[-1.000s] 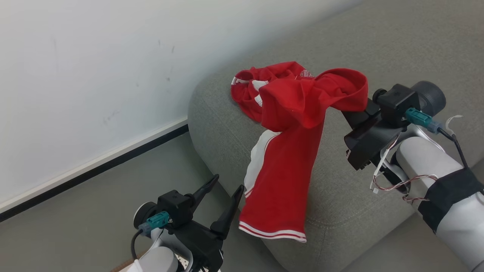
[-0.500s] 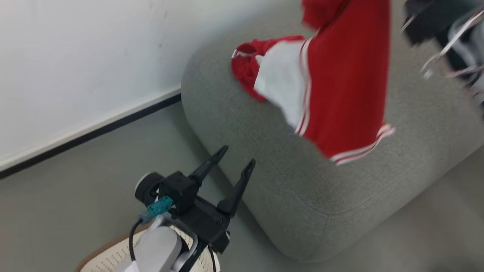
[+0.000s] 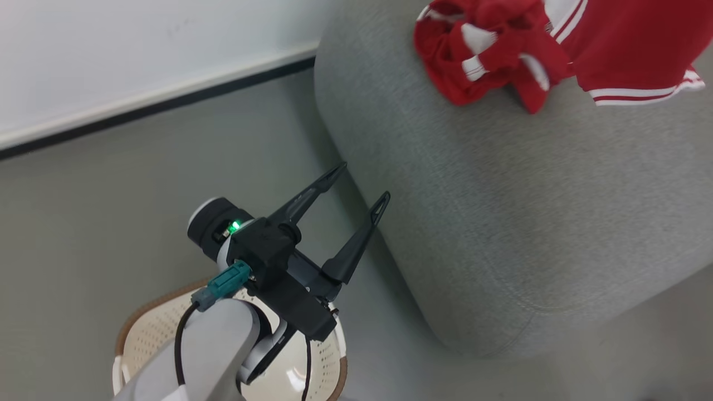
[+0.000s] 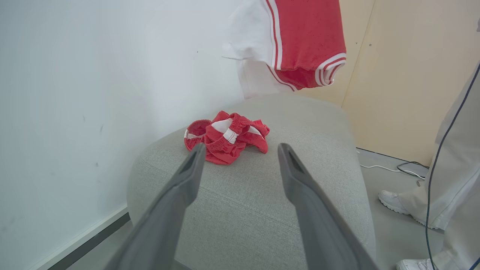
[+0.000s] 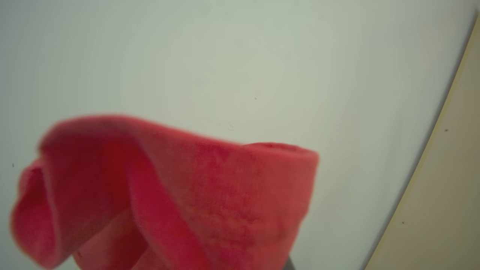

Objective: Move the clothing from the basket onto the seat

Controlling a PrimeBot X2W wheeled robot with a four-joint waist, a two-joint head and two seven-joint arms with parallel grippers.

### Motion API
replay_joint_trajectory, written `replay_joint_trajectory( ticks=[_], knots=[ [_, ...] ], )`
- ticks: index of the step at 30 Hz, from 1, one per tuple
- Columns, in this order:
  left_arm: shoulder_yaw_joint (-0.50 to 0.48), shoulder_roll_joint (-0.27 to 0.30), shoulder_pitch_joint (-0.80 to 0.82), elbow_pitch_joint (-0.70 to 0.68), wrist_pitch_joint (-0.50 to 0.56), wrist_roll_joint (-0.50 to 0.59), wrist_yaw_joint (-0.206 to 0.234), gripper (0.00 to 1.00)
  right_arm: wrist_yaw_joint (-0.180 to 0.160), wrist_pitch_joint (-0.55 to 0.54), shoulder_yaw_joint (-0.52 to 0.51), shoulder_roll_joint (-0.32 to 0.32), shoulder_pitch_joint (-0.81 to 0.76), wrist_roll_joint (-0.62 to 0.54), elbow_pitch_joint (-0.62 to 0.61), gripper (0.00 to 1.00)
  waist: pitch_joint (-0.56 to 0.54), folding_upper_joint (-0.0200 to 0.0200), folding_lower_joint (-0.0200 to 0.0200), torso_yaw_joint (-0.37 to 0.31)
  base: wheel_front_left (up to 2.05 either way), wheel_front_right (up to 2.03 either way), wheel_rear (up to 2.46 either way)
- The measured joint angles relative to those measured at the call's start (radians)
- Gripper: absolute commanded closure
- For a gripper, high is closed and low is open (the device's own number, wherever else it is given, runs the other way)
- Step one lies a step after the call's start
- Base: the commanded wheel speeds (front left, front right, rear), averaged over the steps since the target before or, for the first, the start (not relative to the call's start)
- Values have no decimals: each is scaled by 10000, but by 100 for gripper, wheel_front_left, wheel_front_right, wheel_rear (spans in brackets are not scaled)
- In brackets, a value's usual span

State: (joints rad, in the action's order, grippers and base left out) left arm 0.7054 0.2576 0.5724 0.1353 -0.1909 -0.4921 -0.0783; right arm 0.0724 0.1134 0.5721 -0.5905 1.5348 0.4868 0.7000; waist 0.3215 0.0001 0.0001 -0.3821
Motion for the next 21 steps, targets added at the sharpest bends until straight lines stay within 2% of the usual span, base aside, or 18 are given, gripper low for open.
replay_joint_trajectory(
  ticks=[8,21],
  knots=[
    [-19,389,614,-840,362,255,-10,0,-395,-63,-370,102,-569,493,629,100,1159,1,1,546,0,0,0],
    [-207,1246,1112,-1820,1110,715,-8,0,-809,510,-531,1237,-2071,1116,1530,100,2946,1,2,772,0,0,0]
  ],
)
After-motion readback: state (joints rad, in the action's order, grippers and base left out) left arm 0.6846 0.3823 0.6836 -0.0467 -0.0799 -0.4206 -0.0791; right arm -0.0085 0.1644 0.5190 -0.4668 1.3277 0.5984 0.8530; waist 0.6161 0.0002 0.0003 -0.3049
